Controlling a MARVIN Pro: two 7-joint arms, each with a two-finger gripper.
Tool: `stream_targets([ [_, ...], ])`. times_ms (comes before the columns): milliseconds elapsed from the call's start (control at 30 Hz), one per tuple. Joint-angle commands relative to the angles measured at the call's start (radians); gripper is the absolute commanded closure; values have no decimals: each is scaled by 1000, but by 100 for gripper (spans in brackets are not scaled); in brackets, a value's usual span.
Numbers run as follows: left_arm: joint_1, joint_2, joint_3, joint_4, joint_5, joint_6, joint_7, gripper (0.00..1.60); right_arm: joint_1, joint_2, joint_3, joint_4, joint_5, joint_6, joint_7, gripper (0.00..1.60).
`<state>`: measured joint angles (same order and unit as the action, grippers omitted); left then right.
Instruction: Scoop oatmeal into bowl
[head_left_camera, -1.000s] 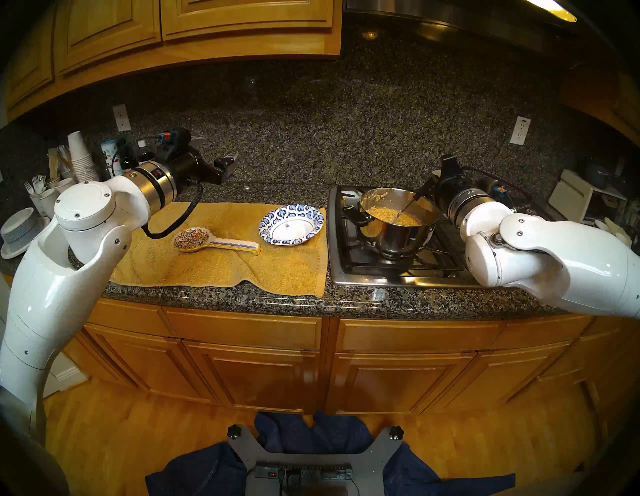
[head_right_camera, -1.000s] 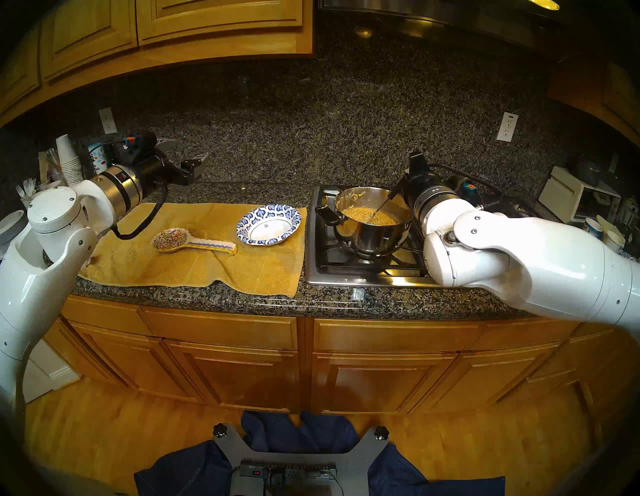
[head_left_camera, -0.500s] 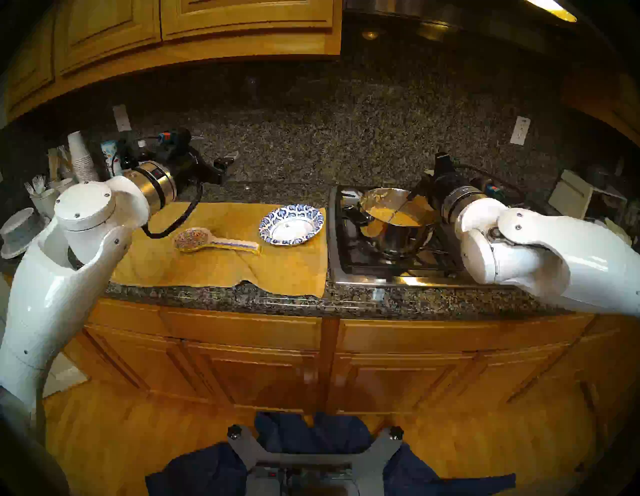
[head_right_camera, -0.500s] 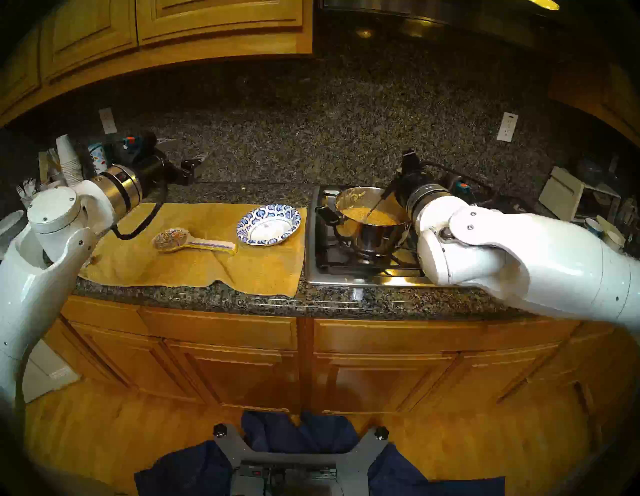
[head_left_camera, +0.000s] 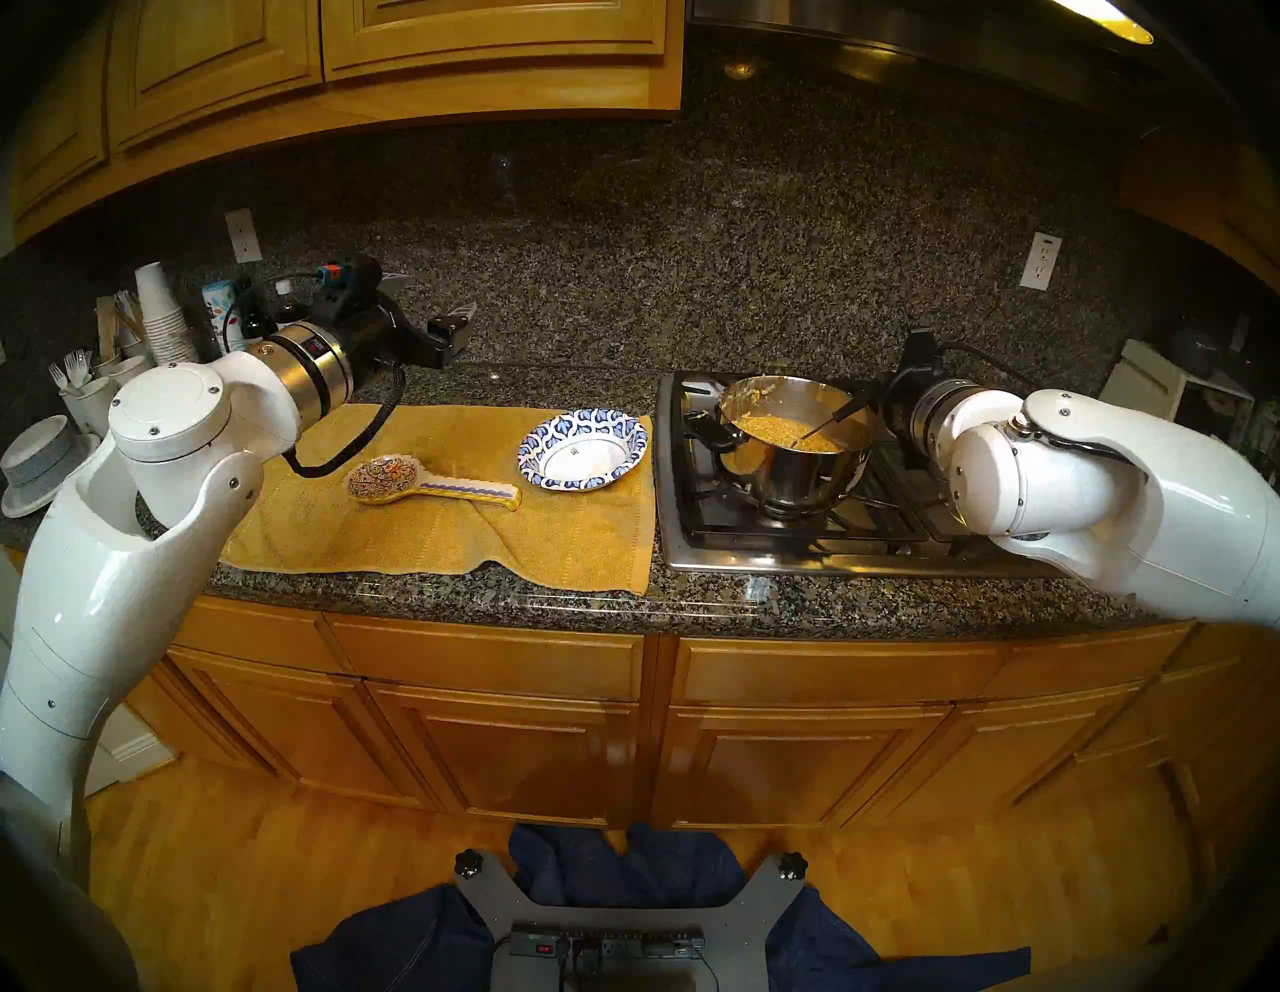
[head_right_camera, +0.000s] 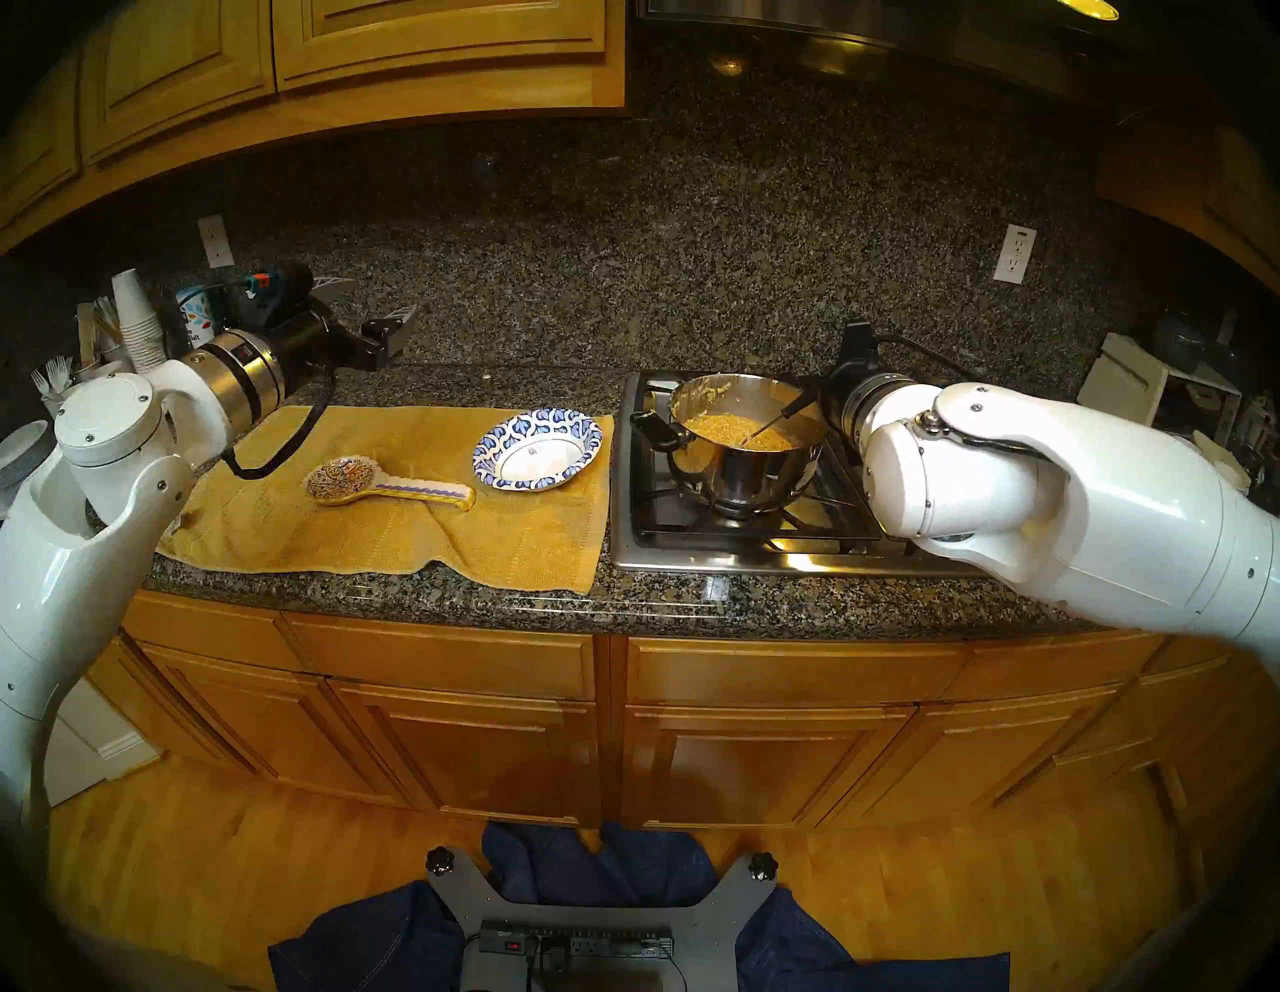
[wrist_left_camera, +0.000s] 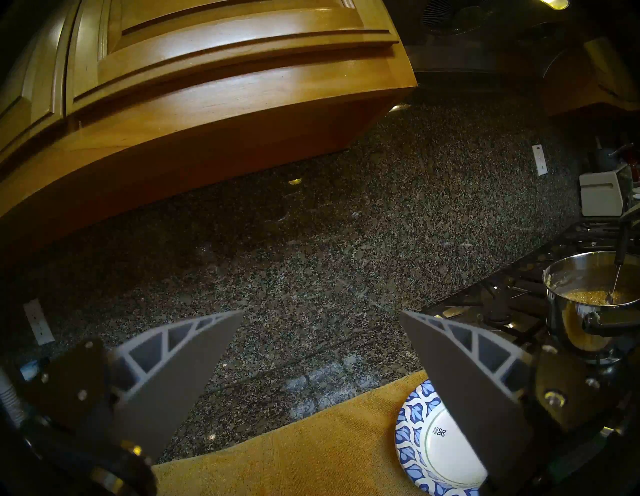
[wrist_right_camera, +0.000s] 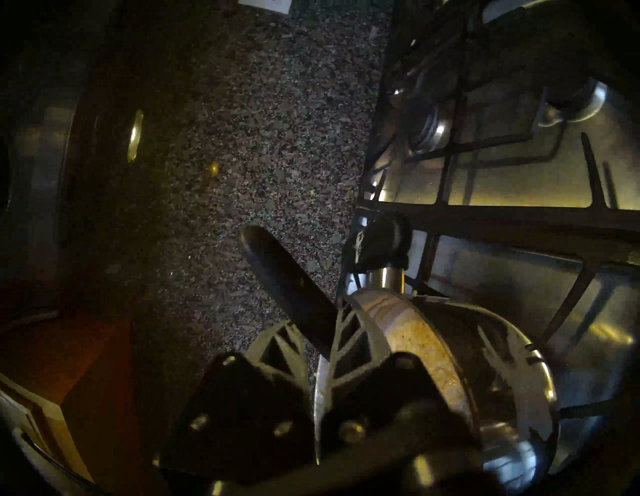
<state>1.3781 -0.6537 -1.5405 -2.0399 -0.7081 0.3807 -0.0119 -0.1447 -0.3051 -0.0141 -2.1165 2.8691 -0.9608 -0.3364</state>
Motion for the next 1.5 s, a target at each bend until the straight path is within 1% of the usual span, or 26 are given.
stream_targets([
  [0, -30, 2, -20, -16, 2, -18, -1, 0, 7, 34, 90, 13, 11, 1, 55, 160],
  [133, -30, 3, -20, -16, 1, -18, 0, 0, -4, 31, 130, 21, 11, 1, 50, 160],
  [167, -30, 3, -20, -16, 1, -18, 0, 0, -4, 31, 130, 21, 11, 1, 50, 160],
  [367, -30, 4, -19, -17, -1, -19, 1, 0, -20, 15, 178, 31, 11, 1, 34, 160],
  [567, -30, 5, -18, -16, -2, -20, 2, 0, -64, -1, 234, 47, 11, 1, 7, 160],
  [833, -30, 6, -17, -16, -3, -22, 3, 0, -132, -17, 310, 57, 11, 1, 1, 160],
  [1200, -30, 8, -16, -16, -4, -24, 4, 0, -233, -2, 406, 42, 11, 1, 8, 160],
  [1467, -30, 10, -16, -16, -6, -24, 5, 0, -269, -9, 472, 21, 11, 1, 11, 160],
])
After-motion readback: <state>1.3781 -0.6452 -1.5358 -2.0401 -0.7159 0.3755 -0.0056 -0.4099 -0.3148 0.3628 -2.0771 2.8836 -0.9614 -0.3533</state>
